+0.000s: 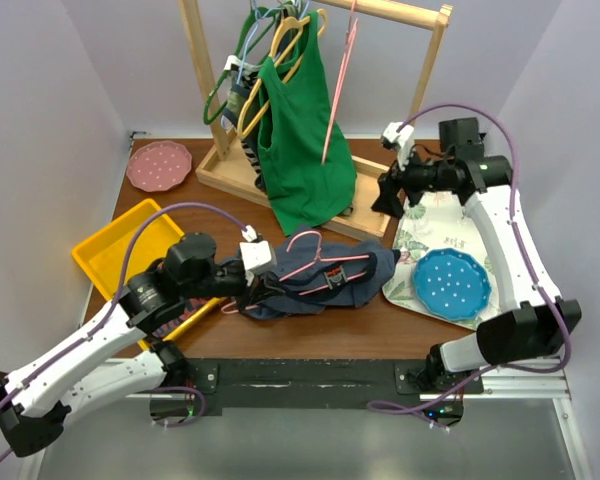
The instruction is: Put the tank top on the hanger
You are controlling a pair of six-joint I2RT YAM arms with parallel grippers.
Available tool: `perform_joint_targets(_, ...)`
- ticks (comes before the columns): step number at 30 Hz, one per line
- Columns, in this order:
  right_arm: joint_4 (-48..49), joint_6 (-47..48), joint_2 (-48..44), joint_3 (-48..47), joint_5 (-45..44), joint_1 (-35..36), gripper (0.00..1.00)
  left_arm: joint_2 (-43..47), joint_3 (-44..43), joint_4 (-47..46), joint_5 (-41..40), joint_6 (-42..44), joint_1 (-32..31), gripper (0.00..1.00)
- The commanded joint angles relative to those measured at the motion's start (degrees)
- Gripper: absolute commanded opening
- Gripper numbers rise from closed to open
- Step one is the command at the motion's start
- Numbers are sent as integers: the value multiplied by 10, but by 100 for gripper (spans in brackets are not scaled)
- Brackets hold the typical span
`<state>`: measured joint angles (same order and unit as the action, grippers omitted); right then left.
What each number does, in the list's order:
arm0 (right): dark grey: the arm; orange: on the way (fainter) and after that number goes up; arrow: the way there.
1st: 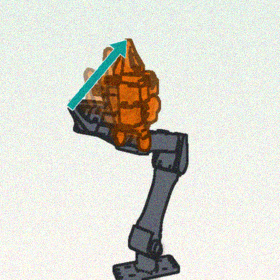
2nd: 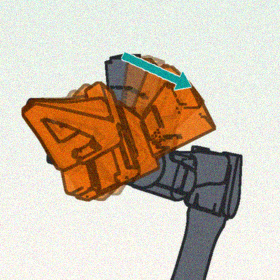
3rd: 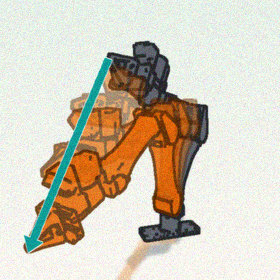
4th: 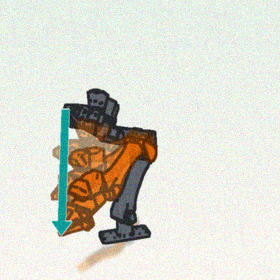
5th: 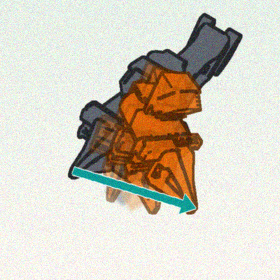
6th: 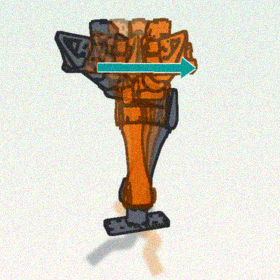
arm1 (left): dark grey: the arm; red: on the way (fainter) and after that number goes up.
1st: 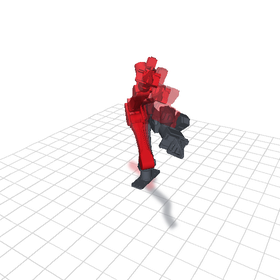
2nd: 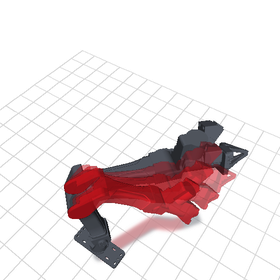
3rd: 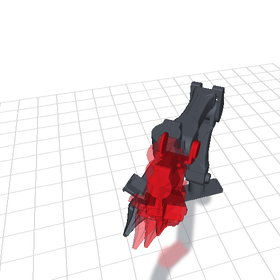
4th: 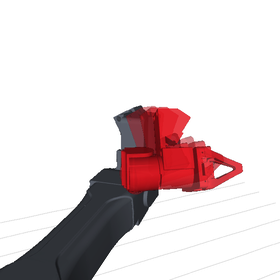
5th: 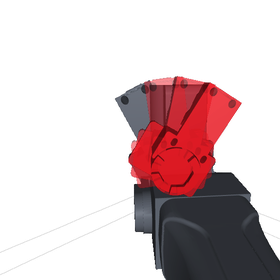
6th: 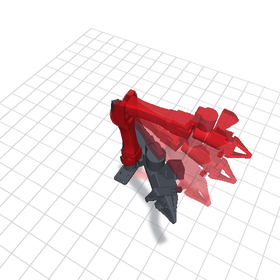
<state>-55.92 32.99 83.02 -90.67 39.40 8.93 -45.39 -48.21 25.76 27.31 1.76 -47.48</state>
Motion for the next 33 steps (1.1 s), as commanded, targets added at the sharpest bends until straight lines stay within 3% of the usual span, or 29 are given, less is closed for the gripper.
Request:
perform_joint_targets(1,-41,80,-71,-71,-59,-10,82,33,-14,-27,-14,25,15,0)
perform_joint_targets(5,-223,249,-75,-81,44,-9,81,34,-9,-23,-9,40,44,0)
perform_joint_targets(7,-270,320,-70,-75,69,-5,80,28,-15,-19,8,49,57,0)
perform_joint_targets(14,-292,336,-89,5,39,69,79,7,-40,-10,41,62,80,0)
perform_joint_targets(21,-293,342,-48,8,41,83,76,14,-44,-18,65,76,81,0)
perform_joint_targets(24,-293,342,-41,20,60,98,66,18,-48,-22,57,76,80,0)
perform_joint_targets(26,-293,341,-42,27,71,110,44,18,-47,-30,56,75,81,0)
perform_joint_targets(27,-293,338,-41,29,74,113,41,18,-45,-33,56,73,80,0)
perform_joint_targets(33,-293,327,-44,23,112,129,37,-3,-38,-64,72,69,81,0)
